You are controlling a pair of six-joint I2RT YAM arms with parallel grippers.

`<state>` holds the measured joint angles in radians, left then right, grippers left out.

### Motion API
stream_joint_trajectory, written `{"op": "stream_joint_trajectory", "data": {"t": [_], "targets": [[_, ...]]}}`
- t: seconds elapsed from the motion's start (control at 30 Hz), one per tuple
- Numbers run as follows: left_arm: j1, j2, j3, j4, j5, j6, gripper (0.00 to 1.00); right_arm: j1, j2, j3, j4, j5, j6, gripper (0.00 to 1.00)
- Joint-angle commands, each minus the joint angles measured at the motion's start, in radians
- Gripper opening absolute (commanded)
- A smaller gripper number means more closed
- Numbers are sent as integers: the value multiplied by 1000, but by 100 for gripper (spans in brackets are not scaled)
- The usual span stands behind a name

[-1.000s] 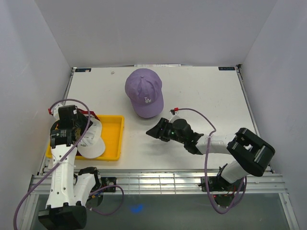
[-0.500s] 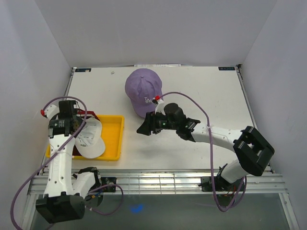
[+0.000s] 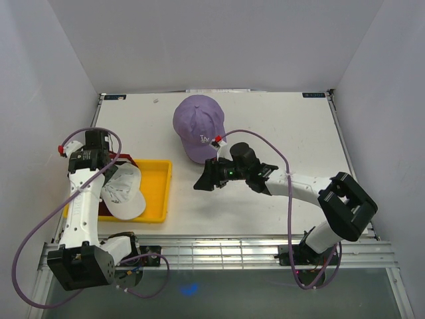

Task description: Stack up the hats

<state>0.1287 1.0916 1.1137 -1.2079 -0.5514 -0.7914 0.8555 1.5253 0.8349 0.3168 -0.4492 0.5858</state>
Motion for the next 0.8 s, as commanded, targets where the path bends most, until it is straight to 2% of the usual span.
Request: {"op": "stream_joint_trajectory", "data": {"t": [0.0,0.47,0.57,0.6,0.77], "targets": [[-3,-16,-24,-19,-12,-45,74,-15,10,-13,57,-52,-24,65],[-3,24,-155,45,48,-158,63,-19,7,-13,54,-77,-21,62],[-1,33,-176,68,68,-164,55,-19,7,-2,39,-83,-24,61],[-3,33,-178,74,79,-163,45,-19,7,3,35,-88,-23,61],[-1,19,-166,85,94,-135,17,-19,6,47,-11,-95,-44,60]]}}
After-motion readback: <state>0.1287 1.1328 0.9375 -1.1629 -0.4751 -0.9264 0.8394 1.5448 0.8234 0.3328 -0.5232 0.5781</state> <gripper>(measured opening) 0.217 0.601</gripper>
